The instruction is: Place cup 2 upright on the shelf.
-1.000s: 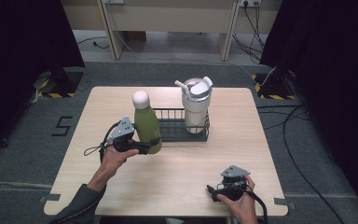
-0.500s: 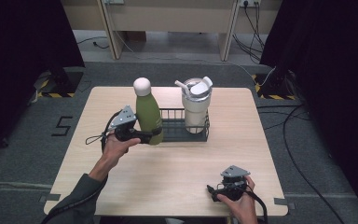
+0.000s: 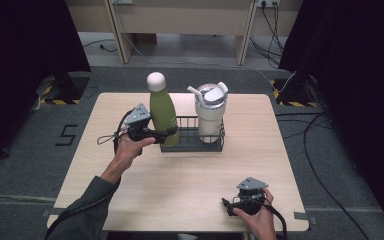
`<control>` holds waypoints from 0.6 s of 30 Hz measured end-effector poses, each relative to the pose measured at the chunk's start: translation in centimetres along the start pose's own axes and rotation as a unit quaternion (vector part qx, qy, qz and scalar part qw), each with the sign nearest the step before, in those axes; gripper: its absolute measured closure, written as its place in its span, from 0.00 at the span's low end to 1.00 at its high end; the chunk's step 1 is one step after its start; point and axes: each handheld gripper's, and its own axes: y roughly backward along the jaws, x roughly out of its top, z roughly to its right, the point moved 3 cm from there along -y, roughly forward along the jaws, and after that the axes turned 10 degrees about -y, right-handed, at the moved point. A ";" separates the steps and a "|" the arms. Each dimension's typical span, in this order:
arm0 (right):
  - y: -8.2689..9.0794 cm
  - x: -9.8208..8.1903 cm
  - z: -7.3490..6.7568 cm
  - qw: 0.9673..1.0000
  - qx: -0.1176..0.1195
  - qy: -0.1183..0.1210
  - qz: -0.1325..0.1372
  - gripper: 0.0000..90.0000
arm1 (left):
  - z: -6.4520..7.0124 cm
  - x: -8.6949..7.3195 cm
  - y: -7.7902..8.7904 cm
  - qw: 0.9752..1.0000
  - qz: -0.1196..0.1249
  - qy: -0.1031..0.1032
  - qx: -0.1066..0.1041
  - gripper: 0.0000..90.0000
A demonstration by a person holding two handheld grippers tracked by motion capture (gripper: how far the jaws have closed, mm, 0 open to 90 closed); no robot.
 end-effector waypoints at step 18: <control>0.0 0.0 0.0 1.000 0.000 0.001 0.001 0.00 | -1.9 1.1 -2.2 1.000 -0.004 0.002 0.016 0.23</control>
